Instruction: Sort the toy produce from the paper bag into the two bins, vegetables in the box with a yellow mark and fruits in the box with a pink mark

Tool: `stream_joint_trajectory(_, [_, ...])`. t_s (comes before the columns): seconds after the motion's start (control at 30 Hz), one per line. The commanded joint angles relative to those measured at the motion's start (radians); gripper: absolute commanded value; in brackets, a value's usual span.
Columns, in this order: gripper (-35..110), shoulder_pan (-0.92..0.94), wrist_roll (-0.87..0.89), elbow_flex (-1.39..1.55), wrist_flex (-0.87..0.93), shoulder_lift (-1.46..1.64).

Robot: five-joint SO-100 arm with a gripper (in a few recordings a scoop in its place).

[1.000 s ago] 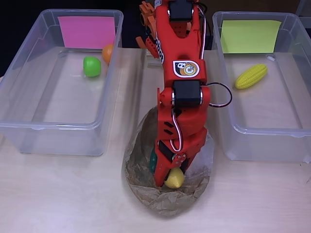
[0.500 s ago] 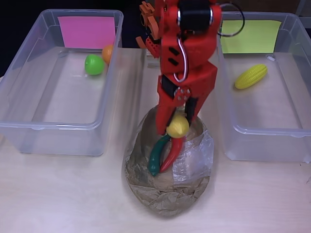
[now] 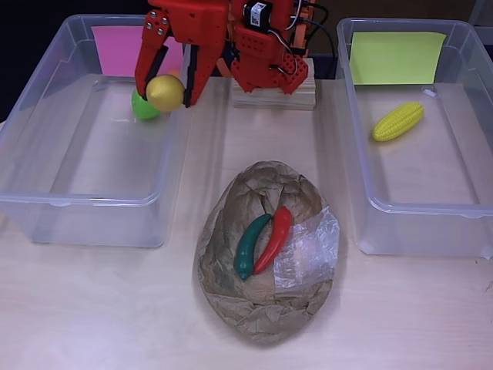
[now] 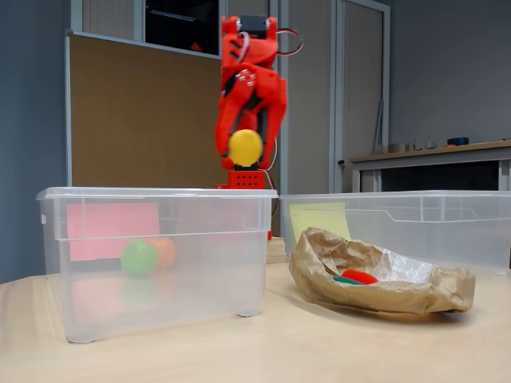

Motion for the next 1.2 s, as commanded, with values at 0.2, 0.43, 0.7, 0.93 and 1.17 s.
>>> stream_joint_trajectory(0.2, [25,0.341,0.052,0.166,-0.118,0.037])
stream_joint_trajectory(0.43, [30,0.469,0.069,0.267,-0.319,-0.161])
stream_joint_trajectory(0.7, [51,0.489,-0.002,0.264,-0.445,-0.373])
stream_joint_trajectory(0.93, [56,0.457,-0.063,0.258,-0.416,-0.301])
stream_joint_trajectory(1.17, [48,0.328,-0.153,0.239,-0.354,-0.044])
